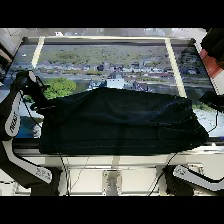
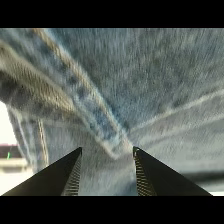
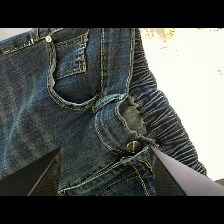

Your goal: Fold the clothes and pants, and hang the long-sleeved shirts on hangers.

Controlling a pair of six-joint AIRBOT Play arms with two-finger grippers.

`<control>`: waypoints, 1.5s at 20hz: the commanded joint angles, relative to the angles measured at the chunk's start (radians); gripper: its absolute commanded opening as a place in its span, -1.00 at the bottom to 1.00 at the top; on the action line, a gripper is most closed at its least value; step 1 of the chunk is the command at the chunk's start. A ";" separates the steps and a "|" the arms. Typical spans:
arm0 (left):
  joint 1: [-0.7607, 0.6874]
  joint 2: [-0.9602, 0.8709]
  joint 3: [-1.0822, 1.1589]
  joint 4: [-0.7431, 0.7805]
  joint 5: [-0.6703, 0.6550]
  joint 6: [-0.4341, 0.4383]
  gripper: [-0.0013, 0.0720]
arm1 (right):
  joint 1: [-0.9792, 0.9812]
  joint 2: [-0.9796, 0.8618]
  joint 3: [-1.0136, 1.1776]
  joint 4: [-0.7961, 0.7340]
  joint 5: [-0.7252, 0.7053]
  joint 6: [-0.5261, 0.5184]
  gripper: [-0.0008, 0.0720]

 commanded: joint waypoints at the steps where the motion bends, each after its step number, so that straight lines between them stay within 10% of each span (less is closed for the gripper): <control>1: 0.002 0.000 -0.005 -0.061 0.111 0.000 -0.01 | 0.000 0.000 0.000 0.000 0.000 0.001 0.67; 6: 0.002 -0.014 -0.084 -0.071 0.130 0.006 -0.06 | 0.000 0.000 0.000 0.000 -0.002 0.001 0.67; 7: 0.002 -0.014 -0.095 -0.071 0.131 0.021 -0.71 | 0.000 0.000 0.000 0.000 -0.004 0.001 0.67; 8: 0.003 -0.010 -0.094 -0.071 0.131 0.037 -0.89 | 0.000 0.000 0.000 0.000 -0.005 0.001 0.67; 18: 0.232 0.439 -0.092 -0.293 0.689 0.033 -0.89 | 0.000 -0.002 0.000 0.000 -0.105 -0.101 0.48; 30: 0.365 0.447 -0.093 -0.304 0.577 0.060 -0.89 | 0.157 -0.336 -0.004 0.079 -0.250 -0.094 0.32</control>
